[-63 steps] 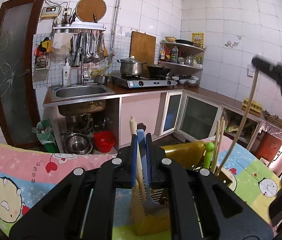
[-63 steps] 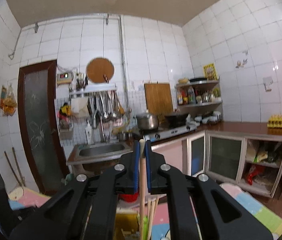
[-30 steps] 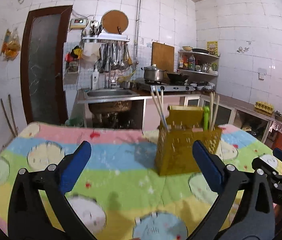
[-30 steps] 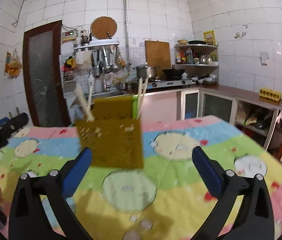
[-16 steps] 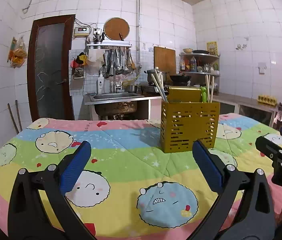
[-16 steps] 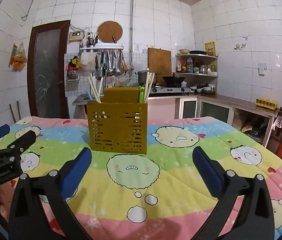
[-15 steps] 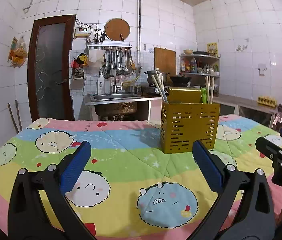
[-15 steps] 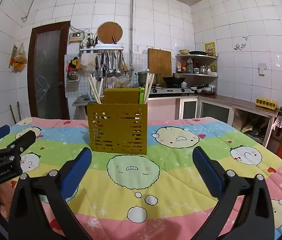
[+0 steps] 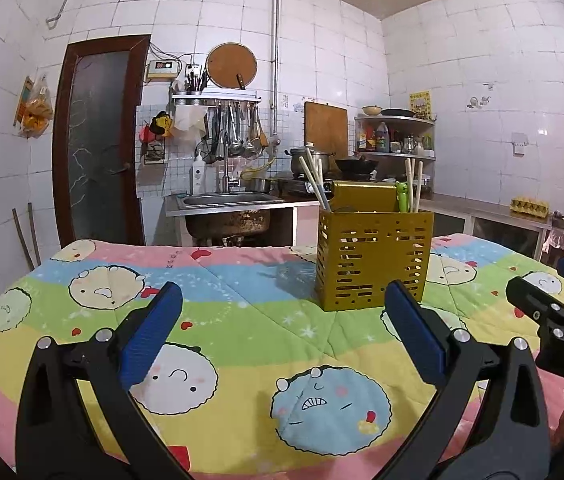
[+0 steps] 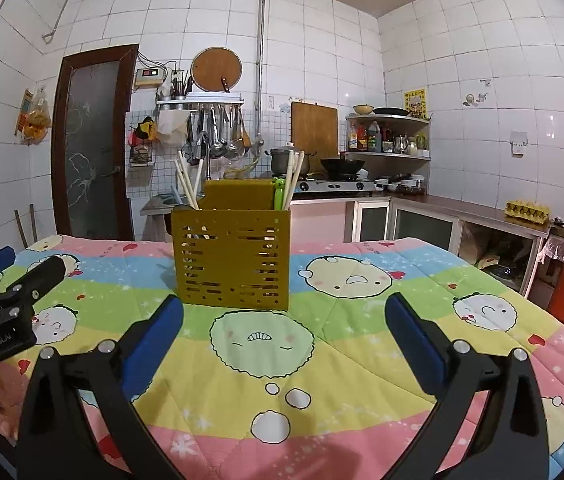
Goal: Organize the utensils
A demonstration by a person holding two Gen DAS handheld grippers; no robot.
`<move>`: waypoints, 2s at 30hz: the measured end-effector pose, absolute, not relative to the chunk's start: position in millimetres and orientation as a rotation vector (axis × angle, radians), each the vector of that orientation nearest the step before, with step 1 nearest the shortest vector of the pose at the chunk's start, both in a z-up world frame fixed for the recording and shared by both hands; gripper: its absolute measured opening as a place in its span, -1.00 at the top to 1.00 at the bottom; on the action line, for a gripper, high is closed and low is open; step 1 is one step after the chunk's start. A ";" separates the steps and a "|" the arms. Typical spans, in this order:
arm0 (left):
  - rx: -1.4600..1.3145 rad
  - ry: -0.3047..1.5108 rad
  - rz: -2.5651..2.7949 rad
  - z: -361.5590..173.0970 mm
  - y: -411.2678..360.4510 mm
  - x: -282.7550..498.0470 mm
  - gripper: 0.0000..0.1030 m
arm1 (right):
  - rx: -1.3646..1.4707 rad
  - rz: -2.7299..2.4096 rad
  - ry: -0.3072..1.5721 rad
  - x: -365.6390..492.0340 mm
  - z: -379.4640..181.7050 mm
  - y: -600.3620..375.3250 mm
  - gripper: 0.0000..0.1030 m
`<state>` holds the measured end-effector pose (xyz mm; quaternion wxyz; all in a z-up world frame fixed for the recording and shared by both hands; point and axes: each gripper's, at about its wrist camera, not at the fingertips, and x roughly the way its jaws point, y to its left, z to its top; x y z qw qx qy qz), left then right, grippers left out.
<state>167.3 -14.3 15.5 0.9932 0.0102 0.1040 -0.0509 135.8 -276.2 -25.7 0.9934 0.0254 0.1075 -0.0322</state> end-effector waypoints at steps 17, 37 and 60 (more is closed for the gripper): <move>0.049 0.218 -0.110 12.5 -22.3 165.2 -0.90 | 0.049 -0.069 0.225 135.2 -26.0 -277.5 -0.91; 0.063 0.190 -0.126 13.7 -26.4 158.8 -0.90 | 0.047 -0.077 0.234 136.7 -28.3 -278.5 -0.91; 0.055 0.196 -0.125 12.1 -26.4 160.9 -0.91 | 0.046 -0.078 0.233 136.0 -28.6 -279.1 -0.91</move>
